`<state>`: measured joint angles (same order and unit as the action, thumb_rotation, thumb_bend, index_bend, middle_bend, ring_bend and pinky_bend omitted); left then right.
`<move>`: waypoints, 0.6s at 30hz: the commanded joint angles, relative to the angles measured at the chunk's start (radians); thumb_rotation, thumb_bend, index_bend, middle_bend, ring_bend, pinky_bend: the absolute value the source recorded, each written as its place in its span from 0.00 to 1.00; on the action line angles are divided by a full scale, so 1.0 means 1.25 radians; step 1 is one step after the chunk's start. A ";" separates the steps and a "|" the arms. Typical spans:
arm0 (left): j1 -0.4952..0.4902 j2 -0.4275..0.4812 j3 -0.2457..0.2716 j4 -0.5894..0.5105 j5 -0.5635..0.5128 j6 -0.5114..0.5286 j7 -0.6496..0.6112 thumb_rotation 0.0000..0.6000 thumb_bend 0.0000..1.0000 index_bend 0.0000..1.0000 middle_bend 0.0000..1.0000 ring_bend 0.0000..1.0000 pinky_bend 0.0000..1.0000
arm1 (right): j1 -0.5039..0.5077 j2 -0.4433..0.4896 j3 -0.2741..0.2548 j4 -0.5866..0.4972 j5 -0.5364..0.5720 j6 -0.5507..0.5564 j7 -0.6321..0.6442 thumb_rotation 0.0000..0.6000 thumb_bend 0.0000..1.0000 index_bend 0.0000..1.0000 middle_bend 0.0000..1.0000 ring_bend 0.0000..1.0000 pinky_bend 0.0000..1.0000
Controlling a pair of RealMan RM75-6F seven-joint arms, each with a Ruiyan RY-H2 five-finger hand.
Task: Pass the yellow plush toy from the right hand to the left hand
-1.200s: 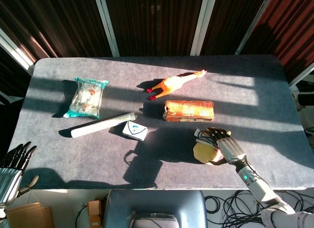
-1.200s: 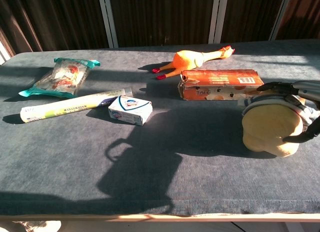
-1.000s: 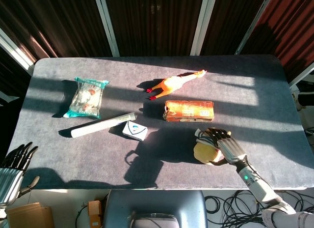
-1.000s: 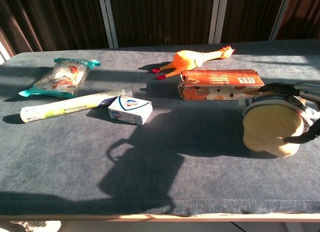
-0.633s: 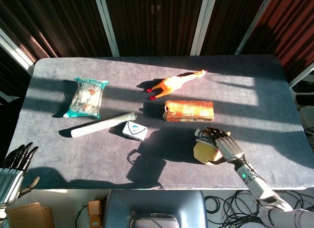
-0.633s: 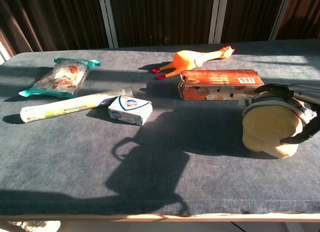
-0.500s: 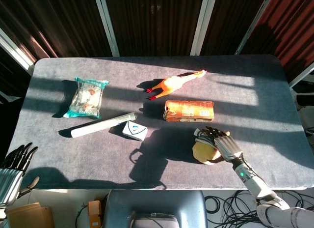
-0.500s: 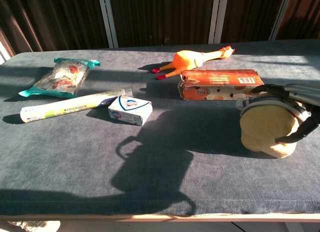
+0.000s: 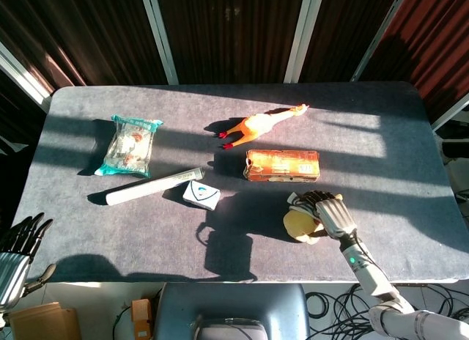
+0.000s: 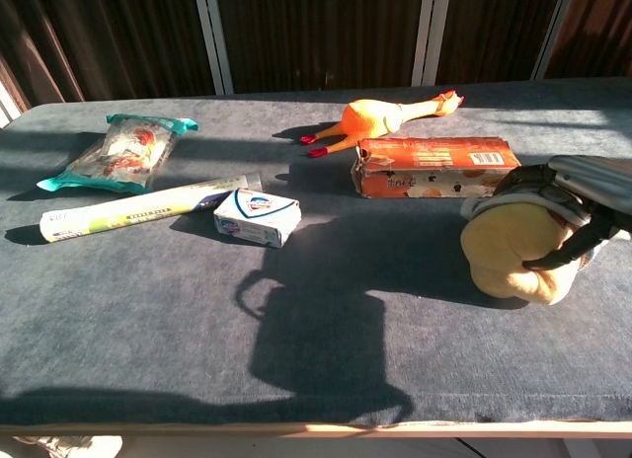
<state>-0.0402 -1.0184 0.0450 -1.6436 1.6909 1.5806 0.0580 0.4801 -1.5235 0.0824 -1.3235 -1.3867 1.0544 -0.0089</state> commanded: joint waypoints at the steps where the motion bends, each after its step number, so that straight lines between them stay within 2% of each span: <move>1: 0.000 0.000 0.000 0.001 0.000 0.001 0.000 1.00 0.28 0.10 0.00 0.00 0.15 | 0.008 -0.038 0.021 0.006 -0.044 0.043 0.090 1.00 0.26 0.79 0.61 0.74 1.00; 6: 0.000 0.002 -0.002 0.001 -0.004 -0.001 -0.007 1.00 0.28 0.10 0.00 0.00 0.15 | 0.061 -0.051 0.052 -0.029 -0.048 -0.008 0.184 1.00 0.26 0.79 0.61 0.74 1.00; 12: 0.000 0.004 -0.004 0.002 -0.006 0.000 -0.015 1.00 0.29 0.10 0.00 0.00 0.15 | 0.114 -0.101 0.100 -0.053 -0.030 -0.025 0.165 1.00 0.26 0.79 0.61 0.74 1.00; 18: -0.002 0.008 -0.004 0.001 -0.008 -0.005 -0.022 1.00 0.28 0.10 0.00 0.00 0.15 | 0.163 -0.187 0.122 -0.022 -0.023 -0.038 0.169 1.00 0.26 0.79 0.61 0.74 1.00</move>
<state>-0.0428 -1.0093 0.0403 -1.6424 1.6813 1.5746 0.0306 0.6616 -1.7294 0.2239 -1.3668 -1.4209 1.0187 0.2003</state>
